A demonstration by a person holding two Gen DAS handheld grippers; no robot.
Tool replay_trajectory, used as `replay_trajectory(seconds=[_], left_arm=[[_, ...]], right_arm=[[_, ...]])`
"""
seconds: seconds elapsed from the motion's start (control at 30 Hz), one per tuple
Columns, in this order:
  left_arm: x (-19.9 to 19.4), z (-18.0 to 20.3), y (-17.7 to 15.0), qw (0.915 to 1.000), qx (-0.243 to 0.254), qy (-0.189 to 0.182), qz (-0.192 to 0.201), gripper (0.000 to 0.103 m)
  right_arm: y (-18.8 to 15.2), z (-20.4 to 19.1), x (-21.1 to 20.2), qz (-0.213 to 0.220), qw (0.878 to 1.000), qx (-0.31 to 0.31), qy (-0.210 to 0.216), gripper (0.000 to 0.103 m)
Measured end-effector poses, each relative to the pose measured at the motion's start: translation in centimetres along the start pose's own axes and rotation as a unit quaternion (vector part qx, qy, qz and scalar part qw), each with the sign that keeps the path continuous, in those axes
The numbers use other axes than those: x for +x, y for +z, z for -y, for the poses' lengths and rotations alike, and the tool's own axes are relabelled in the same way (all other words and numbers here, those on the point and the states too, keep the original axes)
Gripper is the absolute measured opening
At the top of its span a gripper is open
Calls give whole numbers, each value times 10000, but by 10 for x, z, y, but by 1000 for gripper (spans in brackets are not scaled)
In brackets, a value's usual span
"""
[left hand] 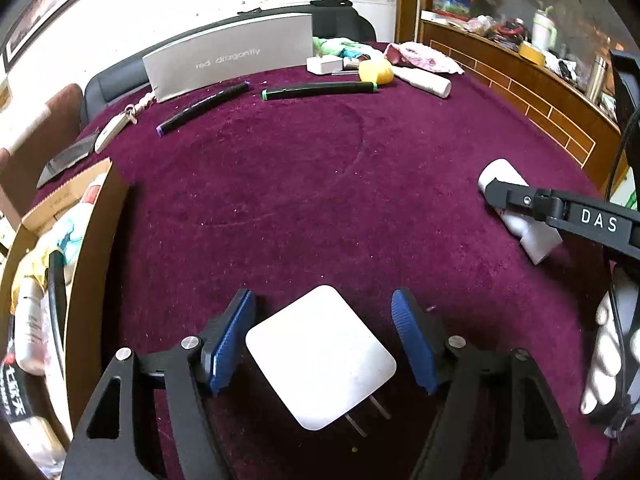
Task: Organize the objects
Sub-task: 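Grasp the tall white bottle with the right gripper, then carry the white charger and tall white bottle over the cardboard tray with both grippers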
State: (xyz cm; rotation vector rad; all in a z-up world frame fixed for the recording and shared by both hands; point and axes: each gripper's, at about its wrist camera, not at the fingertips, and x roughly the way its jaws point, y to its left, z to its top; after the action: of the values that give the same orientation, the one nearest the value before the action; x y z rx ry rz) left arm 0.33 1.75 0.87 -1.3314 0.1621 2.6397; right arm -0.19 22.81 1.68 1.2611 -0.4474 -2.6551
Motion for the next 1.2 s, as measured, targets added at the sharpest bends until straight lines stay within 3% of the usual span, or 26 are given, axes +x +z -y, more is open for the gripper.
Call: replay_trajectory(seconds=[0.1, 0.17, 0.23, 0.4, 0.47, 0.5, 0.53, 0.57, 0.77, 1.2], left_arm=[[-1, 0, -2, 10000, 25, -41, 44, 67], [0, 1, -2, 9999, 55, -108, 35, 77], [3, 7, -2, 9994, 252, -217, -62, 94], [5, 11, -2, 9989, 347, -298, -123, 98], [3, 12, -2, 9989, 345, -306, -101, 94], [1, 11, -3, 9990, 334, -297, -41, 82], [-3, 10, -4, 9991, 309, -281, 48, 61], [-6, 8, -5, 9991, 293, -273, 105, 52], [-25, -10, -8, 9982, -100, -559, 176, 52], [-91, -46, -32, 9942, -520, -724, 600, 53]], right_arm=[[0, 0, 0, 1, 10000, 2, 3, 32], [0, 0, 0, 2, 10000, -6, -3, 32], [-1, -1, 0, 4, 10000, -7, -8, 32], [-1, -2, 0, 14, 10000, -18, -33, 32], [-1, -2, 0, 17, 10000, -29, -50, 32], [-1, -2, 0, 20, 10000, -28, -53, 32], [-1, -2, 0, 22, 10000, -26, -52, 32], [-1, -2, 0, 24, 10000, -21, -48, 32], [-1, -2, 0, 37, 10000, -24, -63, 32], [-3, -15, 0, -95, 9987, -365, -330, 32]])
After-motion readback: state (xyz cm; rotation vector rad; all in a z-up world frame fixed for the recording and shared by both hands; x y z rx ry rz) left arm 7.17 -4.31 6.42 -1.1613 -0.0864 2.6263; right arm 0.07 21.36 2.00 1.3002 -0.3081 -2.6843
